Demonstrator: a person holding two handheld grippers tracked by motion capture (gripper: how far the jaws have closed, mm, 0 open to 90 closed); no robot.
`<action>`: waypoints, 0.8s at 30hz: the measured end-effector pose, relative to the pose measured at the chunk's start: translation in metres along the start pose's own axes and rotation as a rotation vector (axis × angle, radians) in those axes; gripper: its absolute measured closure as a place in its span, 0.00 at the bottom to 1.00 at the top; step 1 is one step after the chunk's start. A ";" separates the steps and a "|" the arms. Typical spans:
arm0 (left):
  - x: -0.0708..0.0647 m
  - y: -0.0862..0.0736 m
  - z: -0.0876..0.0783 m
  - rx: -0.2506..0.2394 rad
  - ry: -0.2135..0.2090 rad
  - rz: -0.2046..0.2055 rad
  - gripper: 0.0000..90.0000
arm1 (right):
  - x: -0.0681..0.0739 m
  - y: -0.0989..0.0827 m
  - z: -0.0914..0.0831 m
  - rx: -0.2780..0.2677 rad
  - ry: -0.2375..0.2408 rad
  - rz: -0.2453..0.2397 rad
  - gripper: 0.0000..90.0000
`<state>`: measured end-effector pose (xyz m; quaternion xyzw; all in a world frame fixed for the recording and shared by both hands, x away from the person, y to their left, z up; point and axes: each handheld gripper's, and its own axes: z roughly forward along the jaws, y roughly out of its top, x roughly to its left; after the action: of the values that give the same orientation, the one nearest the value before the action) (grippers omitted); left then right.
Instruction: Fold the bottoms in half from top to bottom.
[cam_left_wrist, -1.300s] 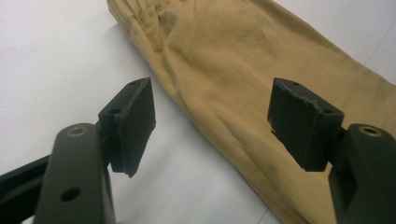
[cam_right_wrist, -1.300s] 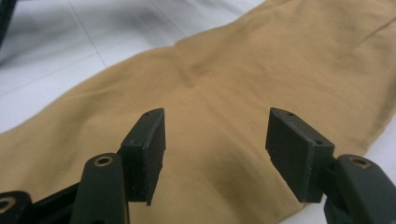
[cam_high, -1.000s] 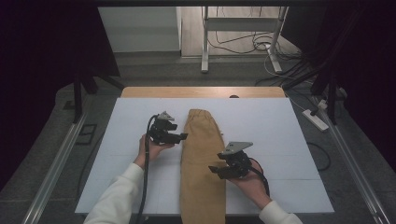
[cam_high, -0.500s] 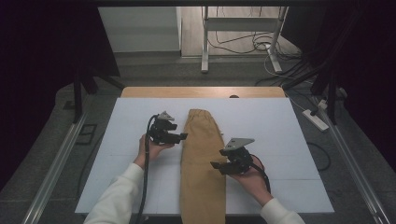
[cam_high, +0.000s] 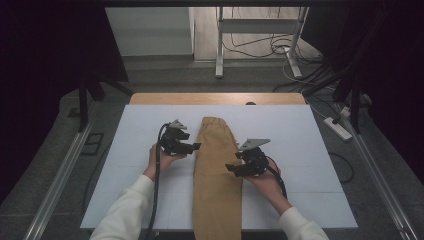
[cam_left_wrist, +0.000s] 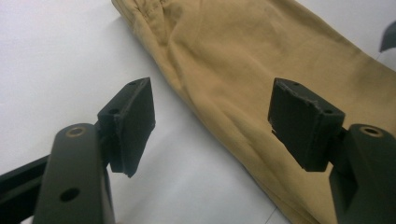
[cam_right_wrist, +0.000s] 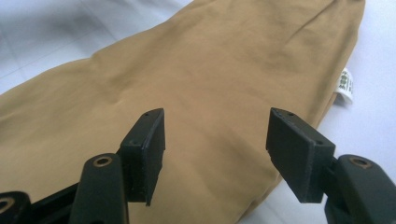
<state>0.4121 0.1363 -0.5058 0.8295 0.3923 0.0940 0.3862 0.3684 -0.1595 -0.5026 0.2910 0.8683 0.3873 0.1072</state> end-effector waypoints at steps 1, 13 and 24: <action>0.000 0.000 0.000 0.000 -0.001 0.001 0.35 | -0.001 0.001 0.002 0.003 -0.002 0.001 0.42; 0.004 -0.002 0.003 0.016 0.007 -0.007 0.34 | -0.019 0.016 0.009 -0.012 -0.020 0.027 0.42; 0.007 -0.002 0.010 0.019 0.003 -0.027 0.33 | -0.030 0.017 0.018 0.013 -0.029 0.038 0.41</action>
<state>0.4202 0.1365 -0.5146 0.8277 0.4048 0.0860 0.3789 0.4070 -0.1573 -0.5035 0.3139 0.8634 0.3793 0.1107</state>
